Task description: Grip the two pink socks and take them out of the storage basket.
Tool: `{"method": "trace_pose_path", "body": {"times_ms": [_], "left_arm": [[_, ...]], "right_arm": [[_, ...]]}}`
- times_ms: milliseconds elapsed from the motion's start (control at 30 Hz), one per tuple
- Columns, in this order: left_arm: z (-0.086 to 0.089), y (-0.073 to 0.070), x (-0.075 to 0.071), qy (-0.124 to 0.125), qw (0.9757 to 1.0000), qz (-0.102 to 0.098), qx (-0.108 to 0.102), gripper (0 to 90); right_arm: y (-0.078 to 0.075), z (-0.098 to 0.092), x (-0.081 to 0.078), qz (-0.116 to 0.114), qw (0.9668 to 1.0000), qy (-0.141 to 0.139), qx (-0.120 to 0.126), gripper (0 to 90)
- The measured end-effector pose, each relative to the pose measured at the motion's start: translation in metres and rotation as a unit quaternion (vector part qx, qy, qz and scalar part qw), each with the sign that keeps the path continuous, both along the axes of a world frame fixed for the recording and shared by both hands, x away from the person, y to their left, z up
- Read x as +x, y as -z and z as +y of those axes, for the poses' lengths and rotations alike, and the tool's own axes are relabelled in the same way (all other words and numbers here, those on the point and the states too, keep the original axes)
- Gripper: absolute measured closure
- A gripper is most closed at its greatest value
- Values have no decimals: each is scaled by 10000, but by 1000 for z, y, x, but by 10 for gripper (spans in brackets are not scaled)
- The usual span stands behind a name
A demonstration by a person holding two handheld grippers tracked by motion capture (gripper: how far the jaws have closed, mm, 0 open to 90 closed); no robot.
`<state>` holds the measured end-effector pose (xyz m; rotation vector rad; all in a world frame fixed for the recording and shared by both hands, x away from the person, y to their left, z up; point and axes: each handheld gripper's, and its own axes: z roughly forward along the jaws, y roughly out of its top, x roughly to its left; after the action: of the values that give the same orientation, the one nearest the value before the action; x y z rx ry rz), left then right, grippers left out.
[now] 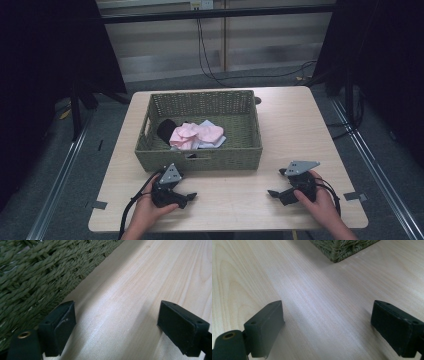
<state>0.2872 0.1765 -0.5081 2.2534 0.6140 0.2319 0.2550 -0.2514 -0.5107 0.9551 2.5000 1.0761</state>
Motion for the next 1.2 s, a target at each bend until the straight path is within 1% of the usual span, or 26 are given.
{"method": "trace_pose_path", "body": {"times_ms": [100,133,167,233,267,367,433,467,567,600,633,667,700,767,800,833,867,900,933,967,1000,1033,1067,1100,1133,1200], "left_arm": [[0,0,-1,9,10000,18,1,160],[0,-1,-1,-6,10000,25,41,165],[-1,-1,-2,-8,10000,24,8,179],[-2,-4,-3,-2,10000,61,76,213],[-2,-6,-4,-2,9998,49,187,217],[-3,-8,-5,-10,9997,85,217,223],[-6,-20,-8,48,9997,128,223,225],[-7,-26,-9,78,9997,118,189,229],[-10,-46,-8,119,9997,229,57,243],[-11,-53,-7,147,9996,246,56,244],[-11,-53,-7,147,9996,246,56,244],[-12,-64,-5,205,9994,254,75,244],[-13,-68,-4,170,9994,283,82,244],[-13,-76,-2,204,9992,333,68,243],[-13,-80,0,192,9993,312,101,243],[-13,-80,0,192,9993,312,101,243],[-12,-87,3,165,9991,362,132,242],[-12,-87,3,165,9991,362,132,242],[-11,-94,5,114,9991,396,120,242],[-10,-98,7,129,9990,389,153,242],[-10,-102,8,113,9991,395,122,242],[-10,-102,8,113,9991,395,122,242],[-9,-107,10,121,9989,433,117,242],[-9,-114,14,72,9987,499,79,240],[-9,-118,16,104,9986,513,21,240],[-8,-126,20,65,9985,538,-29,240]], "right_arm": [[0,0,0,3,10000,2,-1,105],[0,0,0,4,10000,2,0,105],[0,0,0,4,10000,2,-1,105],[0,0,0,1,10000,0,-1,105],[0,0,0,4,10000,3,0,105],[0,0,0,2,10000,-1,-2,105],[0,0,0,-1,10000,-6,-2,105],[0,0,0,2,10000,-2,0,105],[0,0,0,-1,10000,-4,-2,105],[0,0,0,1,10000,-3,0,105],[0,0,0,1,10000,-3,0,105],[0,0,0,7,10000,10,10,105],[0,0,0,3,10000,-1,0,105],[0,0,0,9,10000,0,1,105],[0,0,0,5,10000,-2,1,105],[0,0,0,6,10000,5,2,105],[0,0,0,14,10000,8,4,104],[0,0,0,2,10000,-2,-1,105],[0,0,0,4,10000,1,0,105],[0,0,0,6,10000,2,0,105],[0,0,0,2,10000,0,-2,105],[0,0,0,2,10000,0,-2,105],[0,0,0,2,10000,2,-3,105],[0,0,0,6,10000,3,-1,105],[0,0,0,7,10000,5,0,105],[0,0,0,6,10000,0,0,105]]}}
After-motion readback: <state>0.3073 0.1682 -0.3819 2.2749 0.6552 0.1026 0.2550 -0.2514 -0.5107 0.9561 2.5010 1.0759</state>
